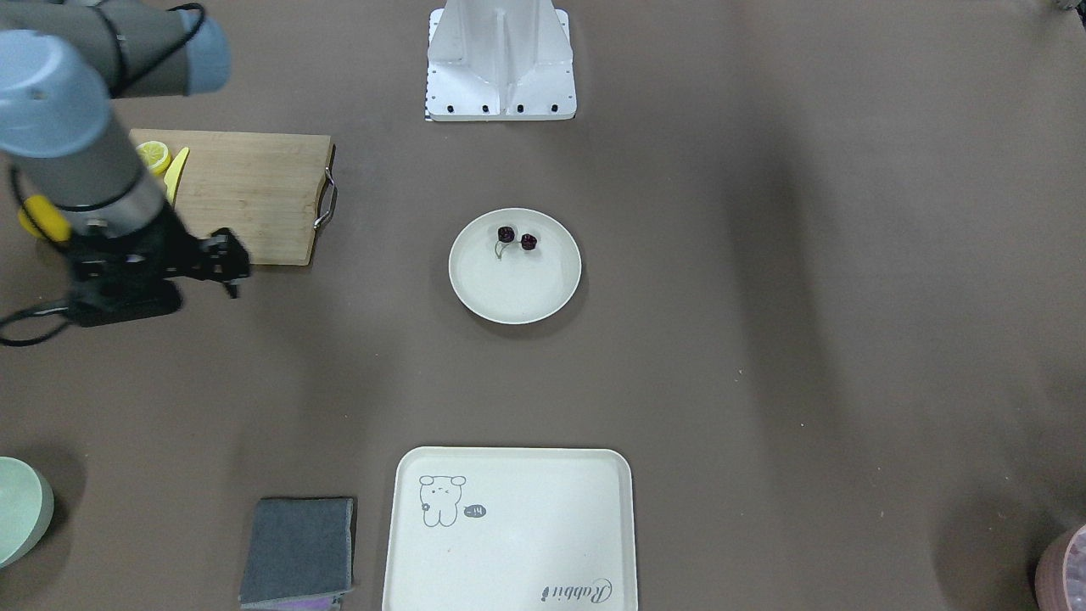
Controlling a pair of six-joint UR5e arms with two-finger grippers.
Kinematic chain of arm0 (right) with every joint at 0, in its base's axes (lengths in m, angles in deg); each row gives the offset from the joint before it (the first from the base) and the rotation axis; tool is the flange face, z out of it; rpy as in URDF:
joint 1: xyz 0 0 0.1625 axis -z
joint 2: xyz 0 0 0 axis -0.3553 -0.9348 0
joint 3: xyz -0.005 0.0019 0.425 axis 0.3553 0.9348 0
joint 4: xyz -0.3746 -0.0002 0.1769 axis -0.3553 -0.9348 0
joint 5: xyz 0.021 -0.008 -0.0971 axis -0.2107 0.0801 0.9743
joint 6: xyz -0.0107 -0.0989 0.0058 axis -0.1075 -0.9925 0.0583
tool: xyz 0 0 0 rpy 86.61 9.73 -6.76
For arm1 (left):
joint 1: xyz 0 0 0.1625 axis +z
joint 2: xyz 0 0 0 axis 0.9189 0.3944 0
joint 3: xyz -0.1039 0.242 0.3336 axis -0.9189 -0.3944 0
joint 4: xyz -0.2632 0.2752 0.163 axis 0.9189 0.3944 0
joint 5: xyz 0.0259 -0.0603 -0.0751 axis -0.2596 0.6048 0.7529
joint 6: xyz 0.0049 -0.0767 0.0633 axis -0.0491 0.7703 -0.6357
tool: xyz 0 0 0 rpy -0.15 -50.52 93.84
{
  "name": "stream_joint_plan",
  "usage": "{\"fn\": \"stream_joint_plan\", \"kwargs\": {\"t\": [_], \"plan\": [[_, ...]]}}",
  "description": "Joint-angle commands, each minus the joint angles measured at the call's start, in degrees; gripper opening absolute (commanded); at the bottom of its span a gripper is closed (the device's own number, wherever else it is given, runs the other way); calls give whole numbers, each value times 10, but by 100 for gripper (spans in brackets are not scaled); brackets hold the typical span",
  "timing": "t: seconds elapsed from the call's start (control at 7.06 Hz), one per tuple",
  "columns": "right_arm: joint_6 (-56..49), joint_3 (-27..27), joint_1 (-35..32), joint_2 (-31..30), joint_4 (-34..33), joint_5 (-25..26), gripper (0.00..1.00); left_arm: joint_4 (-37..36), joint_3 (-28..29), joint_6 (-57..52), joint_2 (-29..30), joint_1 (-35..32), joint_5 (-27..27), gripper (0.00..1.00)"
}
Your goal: Place red cherry on plate
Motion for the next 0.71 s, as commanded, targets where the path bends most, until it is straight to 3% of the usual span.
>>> {"fn": "stream_joint_plan", "kwargs": {"t": [0.0, 0.28, 0.57], "plan": [[-115, 20, -127, -79, -2, -10, 100, -1, -3, 15, 0, 3, -2, 98], [-144, 20, -189, -139, 7, -12, 100, 0, 0, 21, 0, 7, -3, 98], [-182, 58, -203, -152, 11, -19, 100, 0, 1, 22, 0, 10, -2, 98]]}}
